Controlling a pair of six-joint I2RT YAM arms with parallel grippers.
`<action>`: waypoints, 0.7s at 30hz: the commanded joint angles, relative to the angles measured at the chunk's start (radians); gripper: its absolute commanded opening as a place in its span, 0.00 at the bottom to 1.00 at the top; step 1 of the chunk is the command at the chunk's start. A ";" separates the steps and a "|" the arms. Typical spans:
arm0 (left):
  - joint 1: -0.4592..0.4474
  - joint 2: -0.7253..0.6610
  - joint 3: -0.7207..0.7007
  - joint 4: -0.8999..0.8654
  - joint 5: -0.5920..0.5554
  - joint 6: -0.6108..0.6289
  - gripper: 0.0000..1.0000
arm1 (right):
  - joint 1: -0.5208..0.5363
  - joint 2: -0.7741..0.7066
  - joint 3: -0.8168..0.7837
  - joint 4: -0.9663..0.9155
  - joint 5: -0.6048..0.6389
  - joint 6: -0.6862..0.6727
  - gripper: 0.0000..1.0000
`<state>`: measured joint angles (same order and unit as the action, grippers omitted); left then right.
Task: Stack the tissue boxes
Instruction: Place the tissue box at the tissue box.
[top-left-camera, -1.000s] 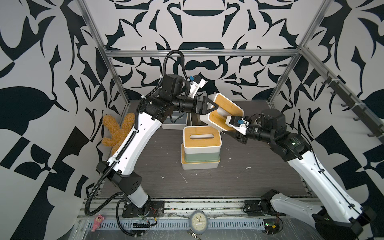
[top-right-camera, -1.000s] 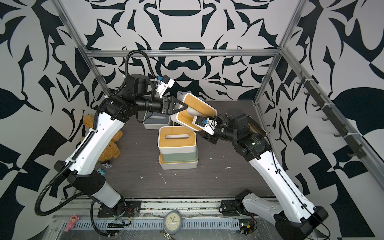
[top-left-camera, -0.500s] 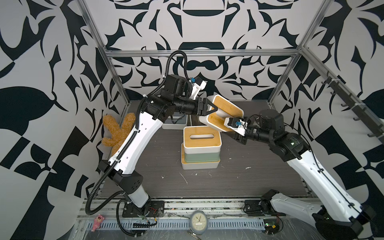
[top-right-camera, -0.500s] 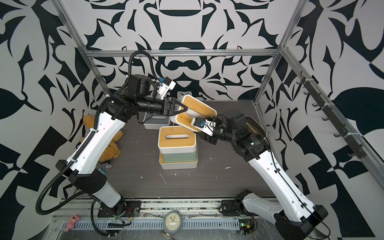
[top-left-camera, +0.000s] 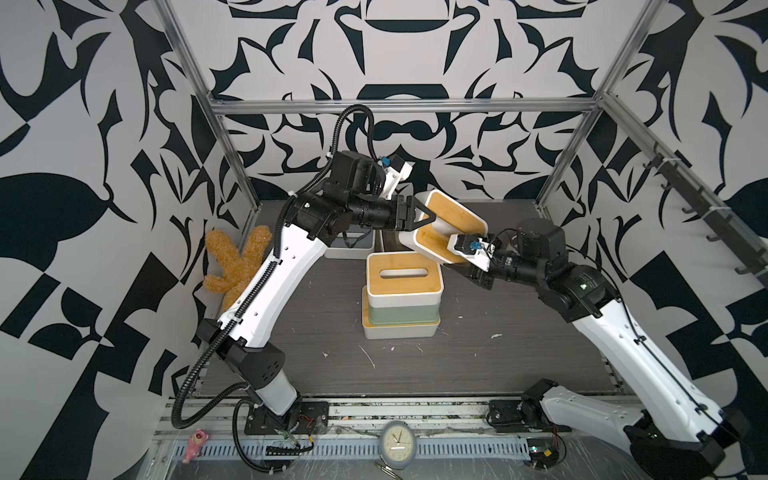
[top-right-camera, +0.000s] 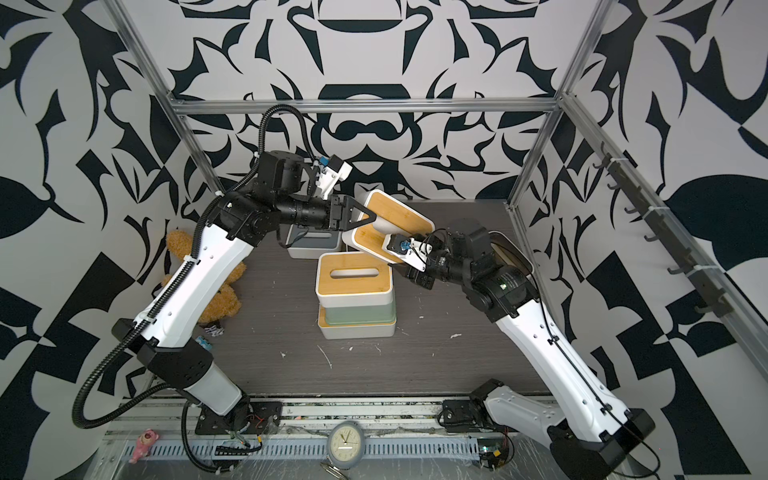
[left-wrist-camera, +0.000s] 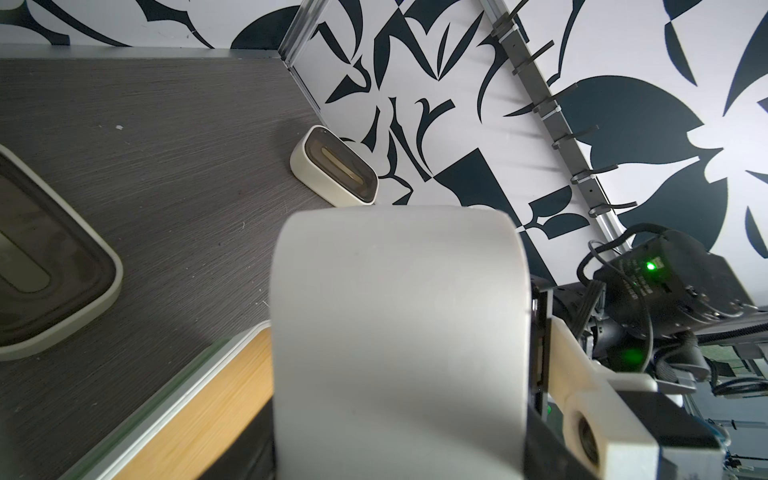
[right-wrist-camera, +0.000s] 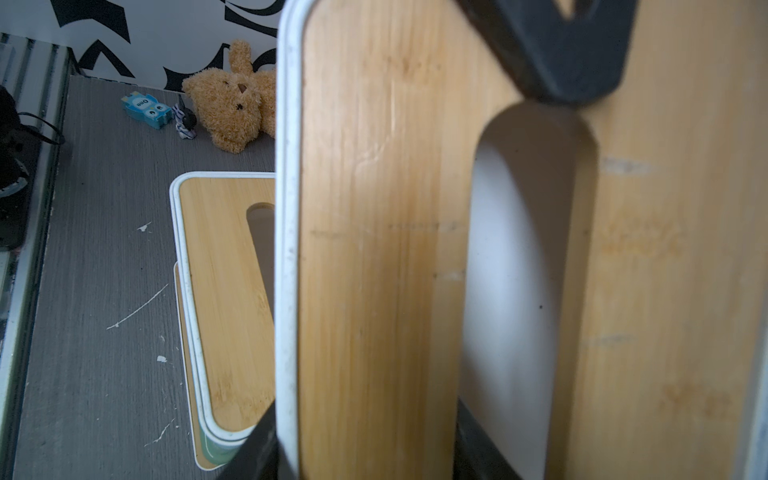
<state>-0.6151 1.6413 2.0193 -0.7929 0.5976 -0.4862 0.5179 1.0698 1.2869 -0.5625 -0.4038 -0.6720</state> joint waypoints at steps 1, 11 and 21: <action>0.011 -0.043 -0.017 0.095 0.010 -0.027 0.46 | 0.008 -0.043 0.029 0.095 -0.018 0.063 0.44; 0.032 -0.067 -0.053 0.218 0.007 -0.119 0.41 | 0.008 -0.093 0.012 0.195 -0.005 0.133 0.63; 0.124 -0.132 -0.116 0.268 -0.006 -0.225 0.40 | 0.007 -0.082 0.131 0.283 0.328 0.526 0.96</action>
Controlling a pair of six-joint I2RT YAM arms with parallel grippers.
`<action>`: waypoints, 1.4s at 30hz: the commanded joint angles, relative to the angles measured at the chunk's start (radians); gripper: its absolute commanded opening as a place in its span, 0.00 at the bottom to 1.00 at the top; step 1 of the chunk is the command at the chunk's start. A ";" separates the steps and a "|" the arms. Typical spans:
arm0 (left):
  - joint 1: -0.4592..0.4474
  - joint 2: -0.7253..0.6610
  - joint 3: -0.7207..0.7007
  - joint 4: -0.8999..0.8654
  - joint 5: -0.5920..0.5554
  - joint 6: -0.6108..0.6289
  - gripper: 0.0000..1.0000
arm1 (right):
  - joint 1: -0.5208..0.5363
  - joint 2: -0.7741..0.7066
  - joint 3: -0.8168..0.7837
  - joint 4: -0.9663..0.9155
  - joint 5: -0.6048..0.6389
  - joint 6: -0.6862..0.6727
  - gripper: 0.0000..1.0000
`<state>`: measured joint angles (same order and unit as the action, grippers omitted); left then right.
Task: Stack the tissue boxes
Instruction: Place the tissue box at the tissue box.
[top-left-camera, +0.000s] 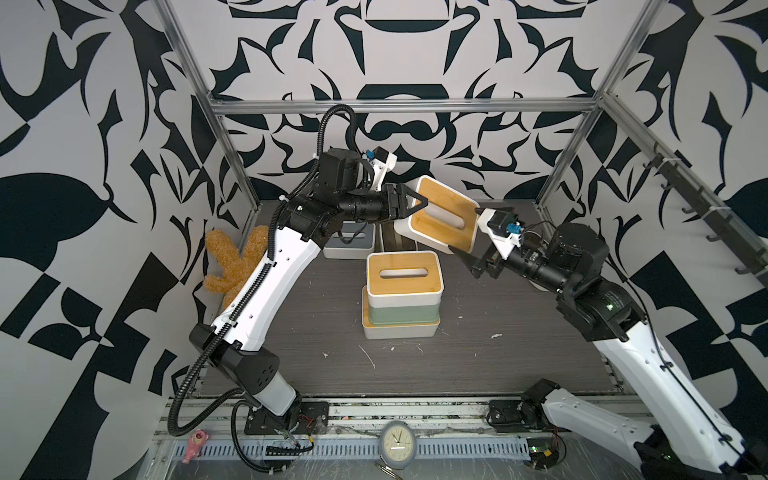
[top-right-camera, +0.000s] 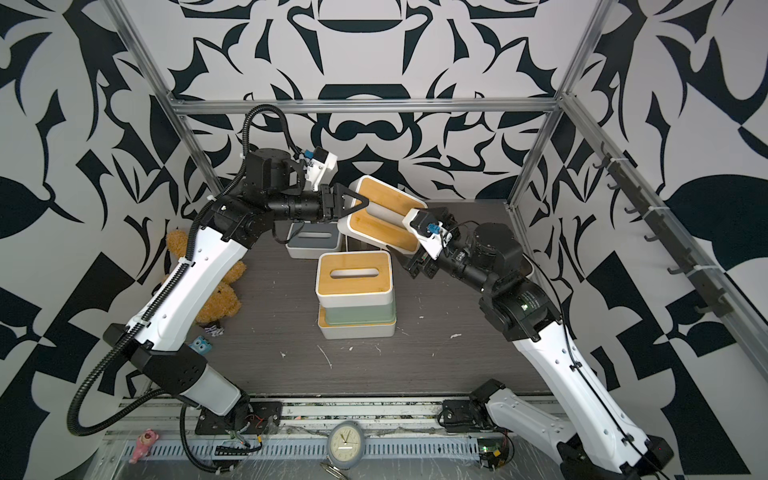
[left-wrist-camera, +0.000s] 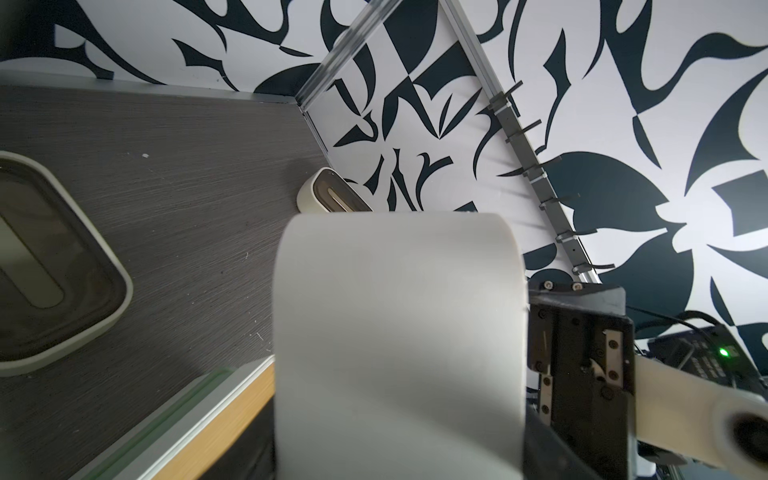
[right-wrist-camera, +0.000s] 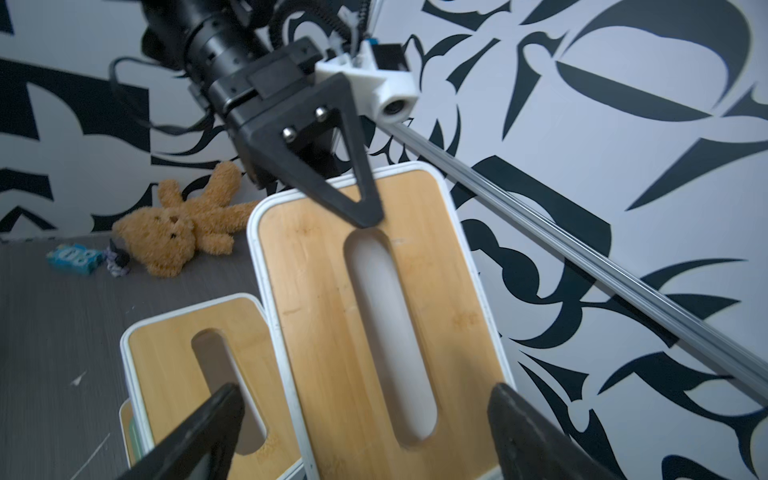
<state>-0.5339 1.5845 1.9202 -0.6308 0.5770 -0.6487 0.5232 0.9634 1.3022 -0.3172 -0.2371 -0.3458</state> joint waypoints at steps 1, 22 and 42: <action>0.060 -0.091 -0.034 0.117 0.022 -0.073 0.40 | 0.001 0.056 0.195 -0.060 0.171 0.211 0.97; 0.356 -0.354 -0.429 0.349 0.369 -0.401 0.41 | -0.171 0.181 0.144 0.029 0.063 0.734 0.94; 0.222 -0.345 -0.614 0.413 0.344 -0.499 0.41 | -0.524 0.198 -0.134 0.304 -0.346 1.262 0.92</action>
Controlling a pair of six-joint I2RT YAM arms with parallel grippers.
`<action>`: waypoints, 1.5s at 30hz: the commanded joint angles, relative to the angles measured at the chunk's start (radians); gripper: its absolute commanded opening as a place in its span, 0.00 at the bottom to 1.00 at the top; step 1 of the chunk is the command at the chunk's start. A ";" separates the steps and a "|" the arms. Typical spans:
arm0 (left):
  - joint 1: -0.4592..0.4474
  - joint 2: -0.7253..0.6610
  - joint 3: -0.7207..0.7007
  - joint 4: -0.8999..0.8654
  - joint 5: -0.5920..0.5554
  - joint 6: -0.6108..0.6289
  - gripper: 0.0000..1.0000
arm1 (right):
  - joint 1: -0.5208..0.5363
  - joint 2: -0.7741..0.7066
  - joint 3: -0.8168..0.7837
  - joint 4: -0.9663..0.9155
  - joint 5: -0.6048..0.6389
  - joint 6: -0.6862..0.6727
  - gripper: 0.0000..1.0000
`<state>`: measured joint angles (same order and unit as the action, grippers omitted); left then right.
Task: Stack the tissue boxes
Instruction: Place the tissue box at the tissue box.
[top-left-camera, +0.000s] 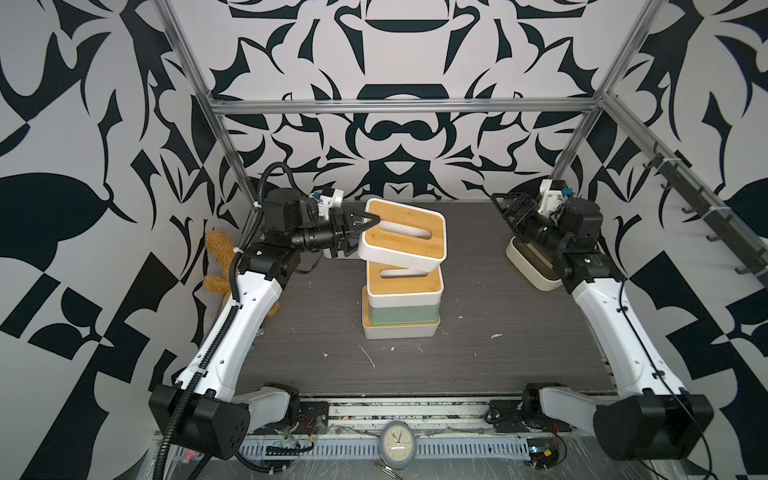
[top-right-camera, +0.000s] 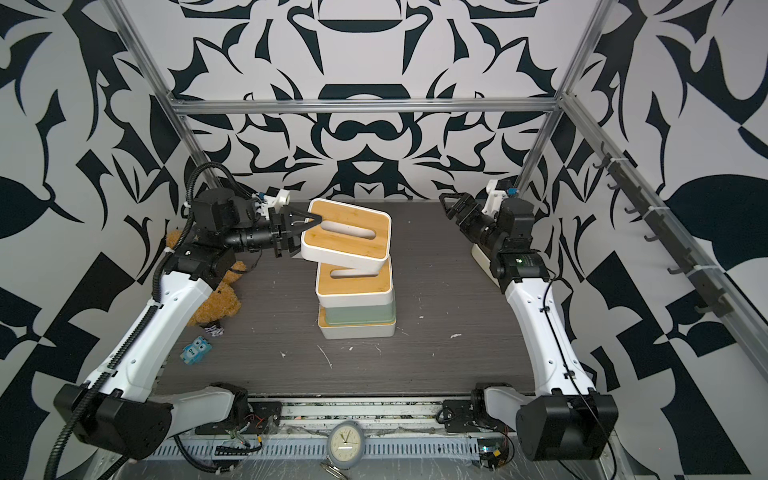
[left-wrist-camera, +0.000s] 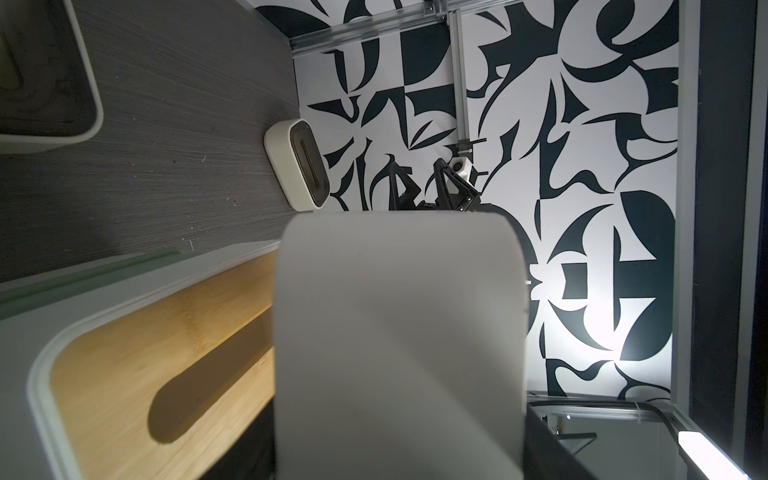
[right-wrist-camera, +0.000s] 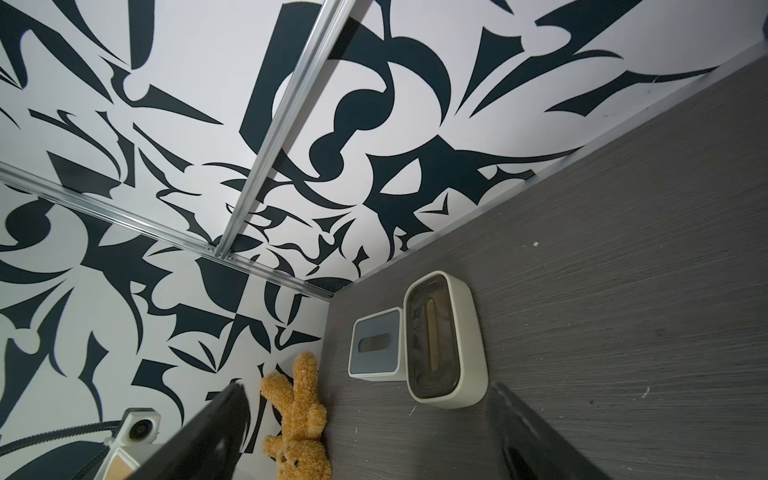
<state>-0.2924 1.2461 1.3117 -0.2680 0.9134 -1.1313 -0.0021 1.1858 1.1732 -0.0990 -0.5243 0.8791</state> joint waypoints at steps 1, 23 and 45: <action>-0.024 -0.004 -0.008 0.045 0.006 -0.016 0.41 | 0.002 -0.026 -0.015 0.096 -0.072 0.044 0.92; -0.085 -0.027 -0.142 0.111 -0.086 -0.102 0.41 | 0.093 -0.136 -0.175 0.200 -0.226 0.144 0.92; -0.093 -0.075 -0.220 0.105 -0.138 -0.110 0.66 | 0.172 -0.136 -0.201 0.174 -0.207 0.114 0.92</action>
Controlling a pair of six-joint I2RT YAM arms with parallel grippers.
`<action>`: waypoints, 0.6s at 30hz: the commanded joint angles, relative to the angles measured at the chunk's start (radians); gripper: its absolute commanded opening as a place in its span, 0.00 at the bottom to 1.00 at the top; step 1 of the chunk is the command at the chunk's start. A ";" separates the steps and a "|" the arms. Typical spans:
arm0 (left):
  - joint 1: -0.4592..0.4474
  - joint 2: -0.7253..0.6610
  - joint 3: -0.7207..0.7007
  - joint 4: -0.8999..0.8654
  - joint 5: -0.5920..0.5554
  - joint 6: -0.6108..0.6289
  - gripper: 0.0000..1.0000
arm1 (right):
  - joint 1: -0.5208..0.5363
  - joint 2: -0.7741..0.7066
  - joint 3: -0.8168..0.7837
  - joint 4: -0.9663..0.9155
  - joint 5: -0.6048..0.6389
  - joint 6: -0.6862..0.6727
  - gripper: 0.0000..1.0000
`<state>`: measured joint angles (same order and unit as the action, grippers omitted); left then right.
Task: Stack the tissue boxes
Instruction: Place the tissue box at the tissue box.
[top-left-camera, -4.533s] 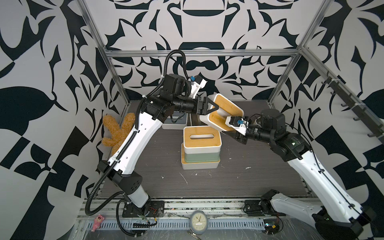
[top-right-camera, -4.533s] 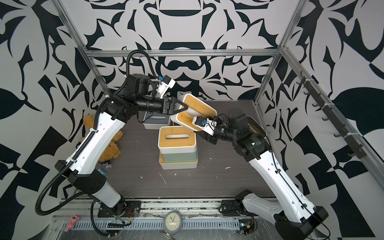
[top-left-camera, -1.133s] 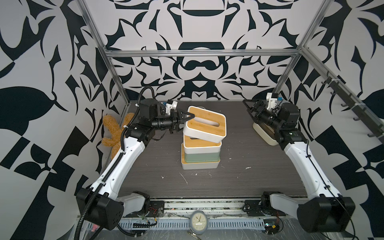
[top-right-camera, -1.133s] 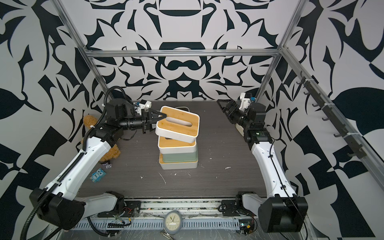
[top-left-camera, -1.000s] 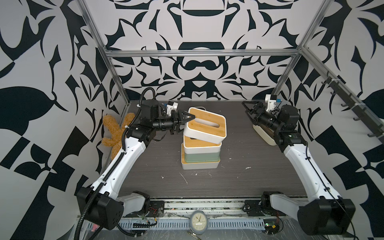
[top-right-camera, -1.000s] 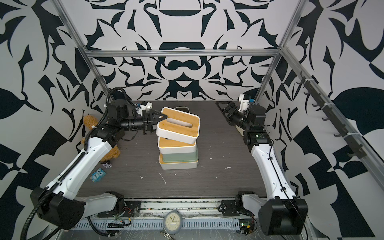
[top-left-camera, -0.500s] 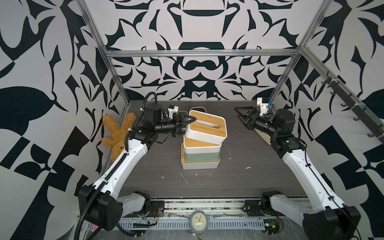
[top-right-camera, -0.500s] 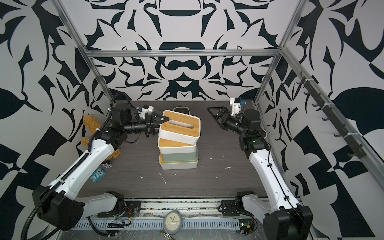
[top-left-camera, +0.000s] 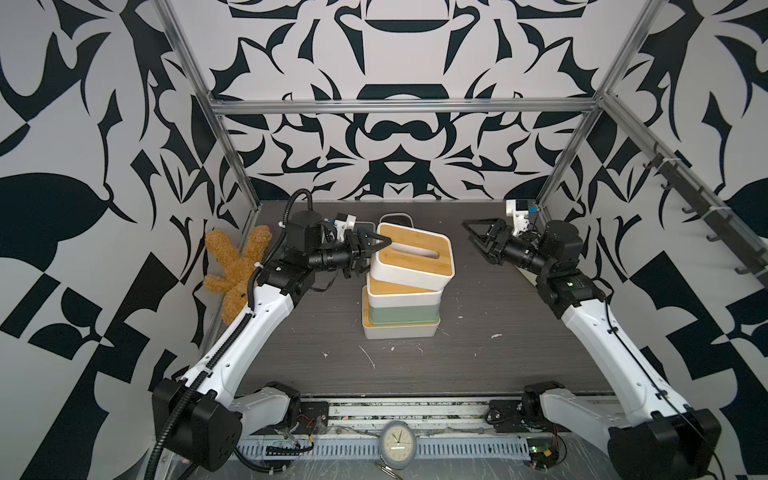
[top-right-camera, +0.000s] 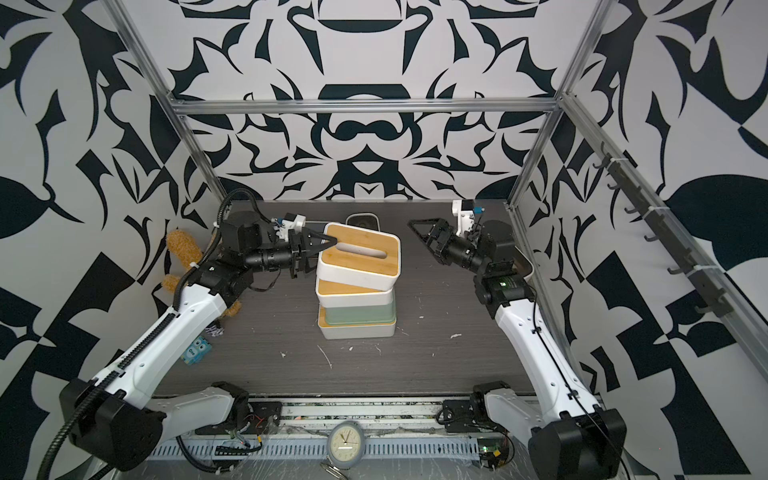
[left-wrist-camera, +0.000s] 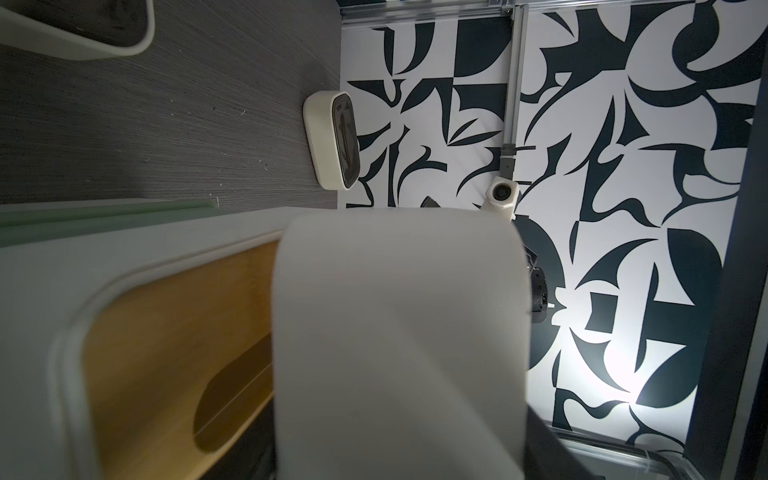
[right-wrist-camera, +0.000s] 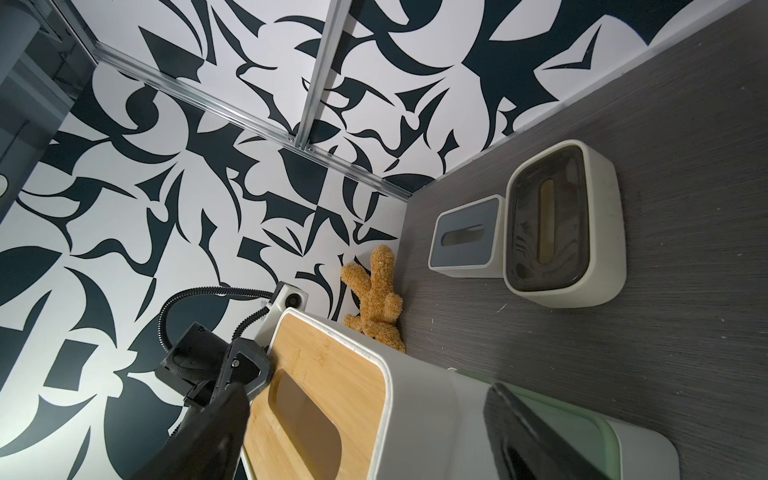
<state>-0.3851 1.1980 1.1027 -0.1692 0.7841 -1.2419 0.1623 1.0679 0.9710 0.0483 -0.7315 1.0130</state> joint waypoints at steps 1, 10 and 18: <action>0.000 -0.028 -0.012 0.005 -0.009 0.002 0.68 | 0.010 -0.019 0.001 0.027 0.002 -0.021 0.92; 0.000 -0.032 -0.019 -0.003 -0.009 0.012 0.83 | 0.025 -0.022 -0.003 0.024 0.000 -0.024 0.92; 0.001 -0.041 0.002 -0.076 -0.028 0.068 0.89 | 0.039 -0.016 0.000 0.022 0.001 -0.025 0.92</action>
<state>-0.3859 1.1877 1.0897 -0.2203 0.7609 -1.2053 0.1925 1.0676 0.9668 0.0418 -0.7288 1.0096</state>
